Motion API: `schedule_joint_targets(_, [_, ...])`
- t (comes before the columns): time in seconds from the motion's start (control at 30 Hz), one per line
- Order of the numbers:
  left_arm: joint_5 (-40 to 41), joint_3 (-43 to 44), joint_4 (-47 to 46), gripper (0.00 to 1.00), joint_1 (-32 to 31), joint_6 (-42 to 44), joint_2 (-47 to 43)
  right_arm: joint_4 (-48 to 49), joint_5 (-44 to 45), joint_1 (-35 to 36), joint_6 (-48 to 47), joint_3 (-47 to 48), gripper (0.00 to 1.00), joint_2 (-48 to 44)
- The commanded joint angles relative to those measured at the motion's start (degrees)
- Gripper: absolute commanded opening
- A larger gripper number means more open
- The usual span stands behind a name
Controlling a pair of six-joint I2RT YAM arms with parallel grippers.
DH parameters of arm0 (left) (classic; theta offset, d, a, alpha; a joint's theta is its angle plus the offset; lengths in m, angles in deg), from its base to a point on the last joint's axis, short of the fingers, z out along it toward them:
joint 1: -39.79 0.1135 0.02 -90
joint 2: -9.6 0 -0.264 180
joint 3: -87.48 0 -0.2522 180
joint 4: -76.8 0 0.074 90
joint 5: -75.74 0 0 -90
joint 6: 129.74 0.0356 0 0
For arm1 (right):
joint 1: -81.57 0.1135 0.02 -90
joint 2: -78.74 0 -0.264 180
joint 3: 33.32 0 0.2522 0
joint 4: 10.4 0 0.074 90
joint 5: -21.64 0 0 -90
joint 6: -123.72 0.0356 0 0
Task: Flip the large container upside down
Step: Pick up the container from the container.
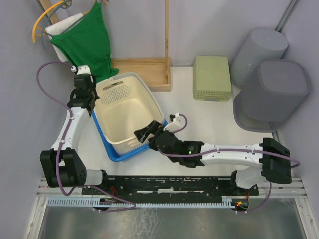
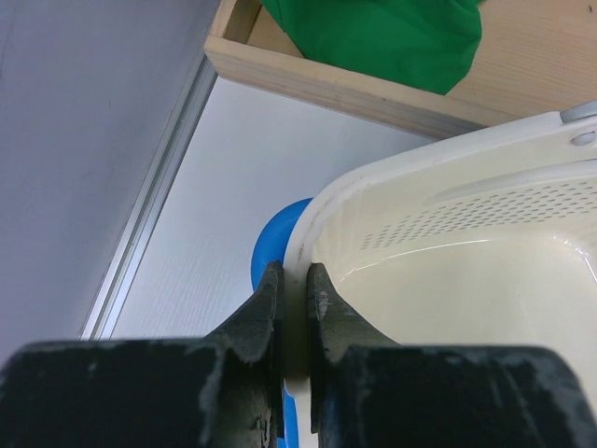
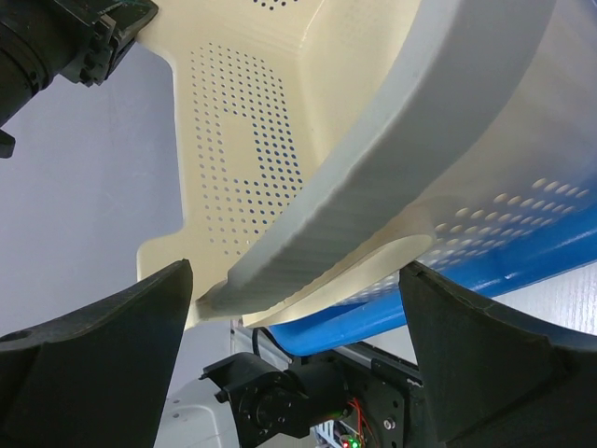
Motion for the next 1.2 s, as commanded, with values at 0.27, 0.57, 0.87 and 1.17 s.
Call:
schedule_joint_targets(0.27, [-1.21, -0.76, 2.21, 0.03, -0.31, 3.56, -2.54, 1.93, -1.82, 0.49, 0.55, 3.6, 1.0, -4.45])
schedule_joint_targets(0.57, [-1.03, 0.36, 3.52, 0.03, -0.34, 2.92, -2.16, -4.2, -3.32, -0.35, 0.82, 4.57, 1.0, -9.6])
schedule_joint_targets(0.87, [0.22, 1.65, 4.1, 0.03, -0.34, 2.4, -2.46, -4.17, -3.72, -1.22, 1.99, 1.49, 1.0, -11.98])
schedule_joint_targets(1.17, [1.37, 1.43, 3.39, 0.03, -0.35, 2.43, -1.91, -3.76, -3.8, -1.01, 4.11, 0.15, 1.0, -10.66])
